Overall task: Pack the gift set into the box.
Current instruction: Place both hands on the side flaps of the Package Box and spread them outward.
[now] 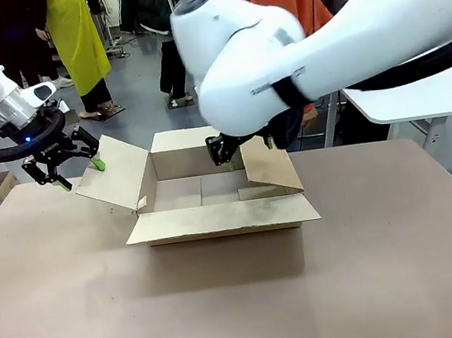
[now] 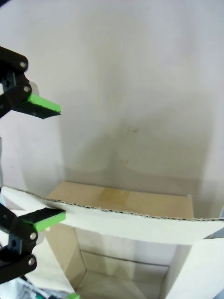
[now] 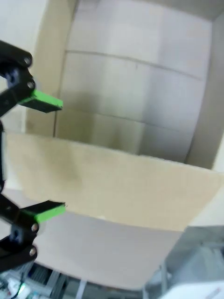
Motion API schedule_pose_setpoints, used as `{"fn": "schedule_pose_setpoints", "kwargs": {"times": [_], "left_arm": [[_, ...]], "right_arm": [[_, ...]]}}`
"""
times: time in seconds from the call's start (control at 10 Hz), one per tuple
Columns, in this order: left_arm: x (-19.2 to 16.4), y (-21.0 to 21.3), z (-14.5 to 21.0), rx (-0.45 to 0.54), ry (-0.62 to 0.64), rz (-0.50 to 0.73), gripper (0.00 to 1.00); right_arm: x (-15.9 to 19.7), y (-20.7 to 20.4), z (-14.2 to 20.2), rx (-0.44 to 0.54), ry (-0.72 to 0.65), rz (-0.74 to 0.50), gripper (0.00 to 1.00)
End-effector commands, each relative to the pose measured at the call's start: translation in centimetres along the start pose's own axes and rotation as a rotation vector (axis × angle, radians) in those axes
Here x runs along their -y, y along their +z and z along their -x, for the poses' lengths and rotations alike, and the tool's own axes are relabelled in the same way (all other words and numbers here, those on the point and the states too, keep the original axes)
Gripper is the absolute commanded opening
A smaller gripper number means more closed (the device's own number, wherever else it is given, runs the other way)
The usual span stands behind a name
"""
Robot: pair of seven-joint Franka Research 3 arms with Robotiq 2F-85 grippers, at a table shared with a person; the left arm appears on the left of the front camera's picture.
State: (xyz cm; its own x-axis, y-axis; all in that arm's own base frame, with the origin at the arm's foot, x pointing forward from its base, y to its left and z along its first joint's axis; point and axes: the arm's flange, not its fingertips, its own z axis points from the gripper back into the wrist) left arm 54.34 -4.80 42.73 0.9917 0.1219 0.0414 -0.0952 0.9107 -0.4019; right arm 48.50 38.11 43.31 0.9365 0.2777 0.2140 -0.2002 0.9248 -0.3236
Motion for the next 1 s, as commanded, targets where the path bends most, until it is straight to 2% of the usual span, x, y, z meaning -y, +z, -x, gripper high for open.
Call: {"fn": "schedule_pose_setpoints", "kwargs": {"times": [0.0,0.1,0.2,0.4,0.8,0.9], "left_arm": [[0.2,0.2,0.1,0.008,0.010,-0.015,1.00],[0.2,0.2,0.1,0.008,0.010,-0.015,1.00],[0.2,0.2,0.1,0.008,0.010,-0.015,1.00],[0.2,0.2,0.1,0.008,0.010,-0.015,1.00],[0.2,0.2,0.1,0.008,0.010,-0.015,1.00],[0.2,0.2,0.1,0.008,0.010,-0.015,1.00]], "right_arm": [[-3.0,-0.9,-1.9,0.012,-0.074,0.129,1.00],[-3.4,-2.0,-1.8,0.035,-0.068,0.138,1.00],[-2.8,-2.8,-1.6,0.048,-0.103,0.205,1.00],[-0.7,-3.9,-1.1,0.021,-0.163,0.303,1.00],[4.8,-2.4,-0.5,0.036,-0.300,0.271,1.00],[6.4,-1.5,-0.3,0.047,-0.333,0.224,1.00]]}}
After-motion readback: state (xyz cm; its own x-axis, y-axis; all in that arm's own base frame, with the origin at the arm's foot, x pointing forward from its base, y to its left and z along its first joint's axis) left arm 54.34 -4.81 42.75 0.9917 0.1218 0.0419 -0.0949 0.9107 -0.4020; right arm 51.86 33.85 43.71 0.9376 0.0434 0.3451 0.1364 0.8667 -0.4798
